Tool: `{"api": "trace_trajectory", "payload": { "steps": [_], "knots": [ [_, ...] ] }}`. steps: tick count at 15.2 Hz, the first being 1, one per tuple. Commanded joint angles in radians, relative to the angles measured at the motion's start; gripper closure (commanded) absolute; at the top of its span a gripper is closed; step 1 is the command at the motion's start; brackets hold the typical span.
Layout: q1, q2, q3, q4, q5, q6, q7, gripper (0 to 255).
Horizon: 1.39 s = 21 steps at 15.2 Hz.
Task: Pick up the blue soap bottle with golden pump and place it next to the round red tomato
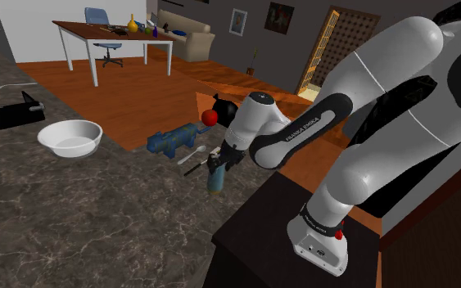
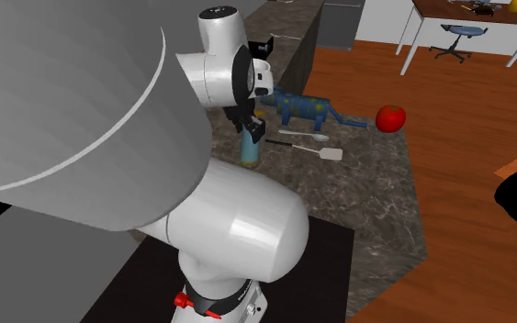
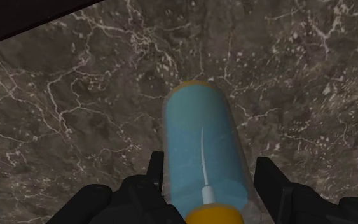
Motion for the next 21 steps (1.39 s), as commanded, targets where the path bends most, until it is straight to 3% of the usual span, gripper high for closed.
{"api": "trace_trajectory", "payload": {
  "steps": [1, 9, 21],
  "knots": [
    [0.022, -0.037, -0.017, 0.005, 0.020, -0.043, -0.014, 255],
    [0.067, -0.169, -0.065, 0.039, 0.054, -0.209, -0.053, 255],
    [0.086, -0.311, -0.110, 0.124, 0.060, -0.435, -0.080, 255]
  ]
}}
